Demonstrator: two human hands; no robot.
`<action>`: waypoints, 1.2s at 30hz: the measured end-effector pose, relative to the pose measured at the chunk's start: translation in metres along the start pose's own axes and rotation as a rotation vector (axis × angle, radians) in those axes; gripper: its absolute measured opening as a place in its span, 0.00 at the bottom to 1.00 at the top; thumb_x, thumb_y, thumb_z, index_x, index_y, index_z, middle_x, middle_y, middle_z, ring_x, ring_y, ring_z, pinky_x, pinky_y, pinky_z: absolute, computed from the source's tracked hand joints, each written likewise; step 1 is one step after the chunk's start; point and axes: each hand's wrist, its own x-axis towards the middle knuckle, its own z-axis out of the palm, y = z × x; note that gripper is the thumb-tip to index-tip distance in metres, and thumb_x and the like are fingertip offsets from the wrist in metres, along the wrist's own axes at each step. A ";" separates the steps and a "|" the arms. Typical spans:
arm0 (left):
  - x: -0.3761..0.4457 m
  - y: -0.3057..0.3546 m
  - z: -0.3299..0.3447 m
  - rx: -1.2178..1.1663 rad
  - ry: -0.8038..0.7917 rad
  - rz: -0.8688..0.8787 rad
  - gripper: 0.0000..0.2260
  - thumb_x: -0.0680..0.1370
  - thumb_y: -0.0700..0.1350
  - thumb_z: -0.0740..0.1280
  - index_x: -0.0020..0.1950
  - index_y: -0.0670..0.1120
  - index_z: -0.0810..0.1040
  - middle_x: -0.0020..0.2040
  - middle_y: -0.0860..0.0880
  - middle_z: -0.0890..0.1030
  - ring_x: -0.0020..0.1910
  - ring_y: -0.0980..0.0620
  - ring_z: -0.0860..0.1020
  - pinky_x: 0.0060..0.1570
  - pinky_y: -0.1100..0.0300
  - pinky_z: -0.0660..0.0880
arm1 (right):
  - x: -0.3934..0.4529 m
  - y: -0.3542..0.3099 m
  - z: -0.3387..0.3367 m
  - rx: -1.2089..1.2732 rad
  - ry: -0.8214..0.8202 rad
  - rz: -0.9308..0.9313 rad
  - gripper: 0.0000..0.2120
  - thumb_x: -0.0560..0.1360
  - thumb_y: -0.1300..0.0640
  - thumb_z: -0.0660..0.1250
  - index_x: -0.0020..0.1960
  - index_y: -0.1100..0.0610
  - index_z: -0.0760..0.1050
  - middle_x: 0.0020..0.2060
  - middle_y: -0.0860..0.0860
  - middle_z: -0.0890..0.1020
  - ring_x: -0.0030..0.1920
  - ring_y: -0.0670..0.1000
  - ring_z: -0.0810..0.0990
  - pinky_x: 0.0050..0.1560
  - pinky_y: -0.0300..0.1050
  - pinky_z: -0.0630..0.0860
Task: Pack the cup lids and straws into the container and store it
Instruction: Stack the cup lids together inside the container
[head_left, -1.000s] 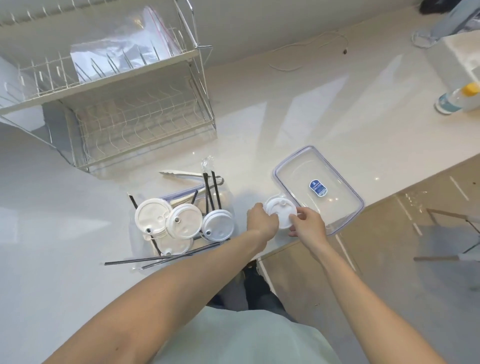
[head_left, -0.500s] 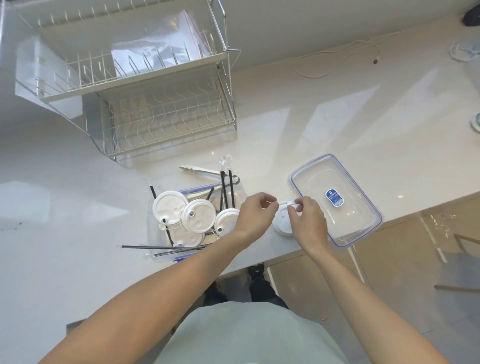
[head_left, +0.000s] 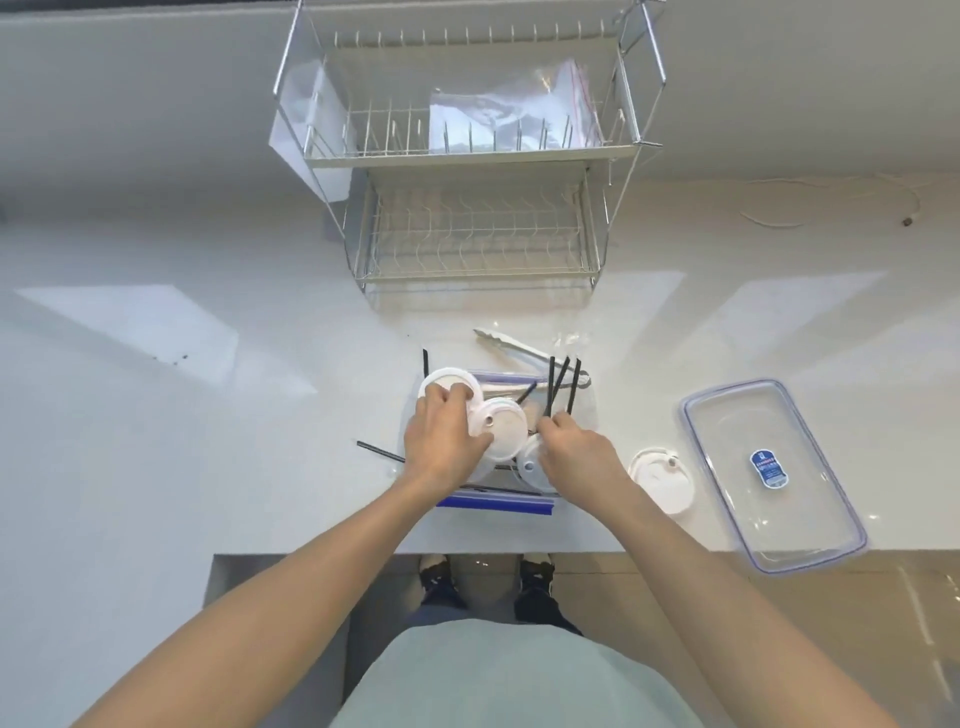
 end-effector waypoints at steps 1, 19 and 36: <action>0.000 -0.003 0.002 0.008 -0.001 0.015 0.24 0.73 0.52 0.74 0.66 0.49 0.72 0.63 0.45 0.74 0.60 0.44 0.74 0.52 0.53 0.74 | 0.001 -0.003 0.003 -0.027 -0.010 0.012 0.18 0.80 0.63 0.63 0.70 0.60 0.69 0.62 0.59 0.75 0.47 0.64 0.83 0.39 0.51 0.71; 0.015 -0.001 -0.011 -0.176 -0.113 0.077 0.09 0.78 0.39 0.63 0.54 0.42 0.81 0.49 0.43 0.83 0.51 0.40 0.80 0.48 0.50 0.75 | -0.015 0.045 -0.056 0.624 -0.061 0.151 0.06 0.76 0.51 0.74 0.51 0.43 0.80 0.45 0.45 0.81 0.38 0.44 0.76 0.42 0.43 0.70; 0.028 -0.004 -0.033 -0.693 -0.181 0.009 0.10 0.85 0.45 0.61 0.60 0.42 0.77 0.47 0.43 0.82 0.43 0.46 0.80 0.52 0.46 0.79 | -0.042 0.094 -0.090 1.282 0.187 0.319 0.06 0.75 0.56 0.75 0.52 0.52 0.85 0.36 0.50 0.78 0.30 0.50 0.71 0.27 0.42 0.70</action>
